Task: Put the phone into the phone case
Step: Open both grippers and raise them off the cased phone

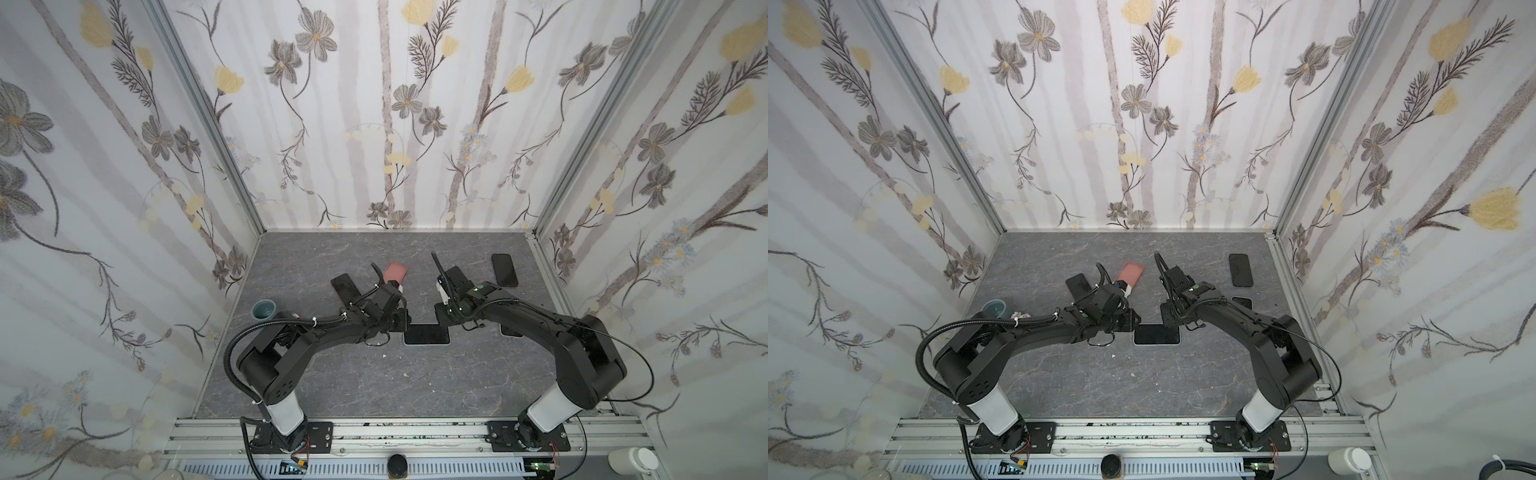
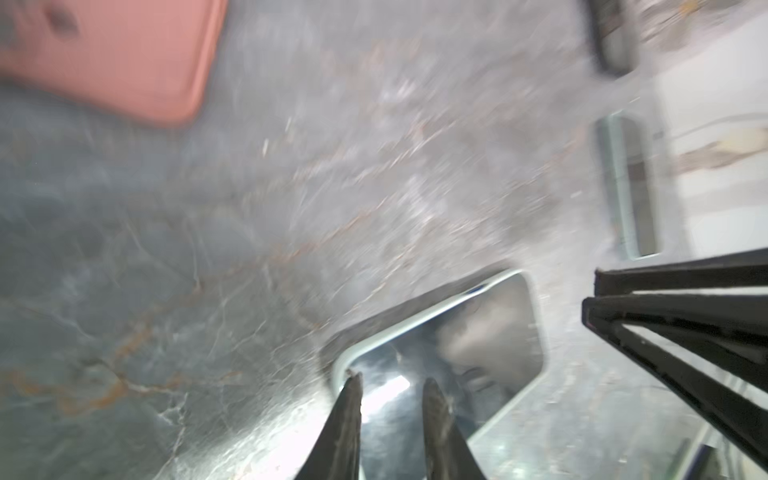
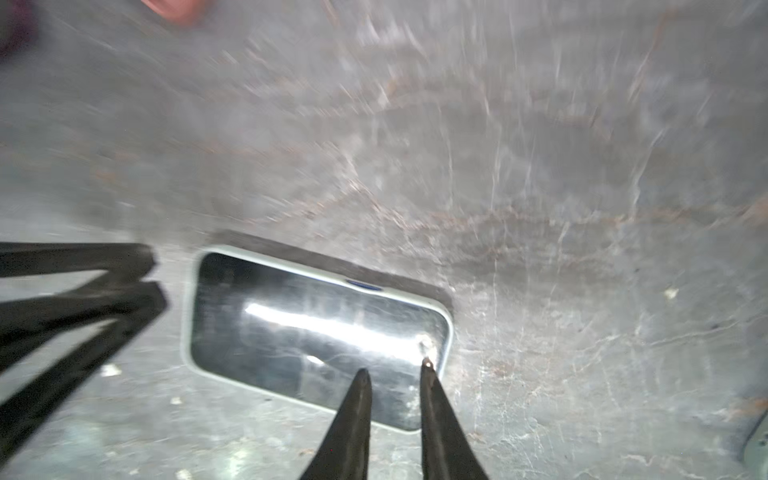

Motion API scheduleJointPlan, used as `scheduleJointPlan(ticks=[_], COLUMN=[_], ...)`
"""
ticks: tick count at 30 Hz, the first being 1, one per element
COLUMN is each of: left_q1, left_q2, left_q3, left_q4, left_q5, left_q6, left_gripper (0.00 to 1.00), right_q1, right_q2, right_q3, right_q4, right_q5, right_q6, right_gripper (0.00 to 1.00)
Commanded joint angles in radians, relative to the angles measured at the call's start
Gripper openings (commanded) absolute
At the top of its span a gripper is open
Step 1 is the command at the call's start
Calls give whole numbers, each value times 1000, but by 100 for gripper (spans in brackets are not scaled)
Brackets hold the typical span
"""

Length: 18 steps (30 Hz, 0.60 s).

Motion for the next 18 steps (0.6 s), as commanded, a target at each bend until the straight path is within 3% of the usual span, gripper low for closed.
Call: scheduleJointPlan(ticks=[1,5,8,13,16,18], left_q1=[1,3,3,4,3,3], left_q2=[-103,-279,-426,-675,-801,-877], left_q3=[23,40,33,-68,-200,-277], left_q4=[-40,-111,-156,-167,-154,-164], left_q5=[-75,-149,-186,-247,-251,-233], left_q6=[77,188,281,447,563,613], left_gripper=[28,41,54,84,100,100], right_q1=[4,9,8,9,12,16], right_q2=[-93,-250,-378,-565,-616,-616], right_q3=[24,-4,-98,-320,-429,-457], right_q4=[53,191,362,609,616,586], right_q5=[-13,-54,-110,-225,-417,-501], right_q6=[-93,-195,-320,-555,-706,-725], right_gripper=[25,28,38,83,93,99])
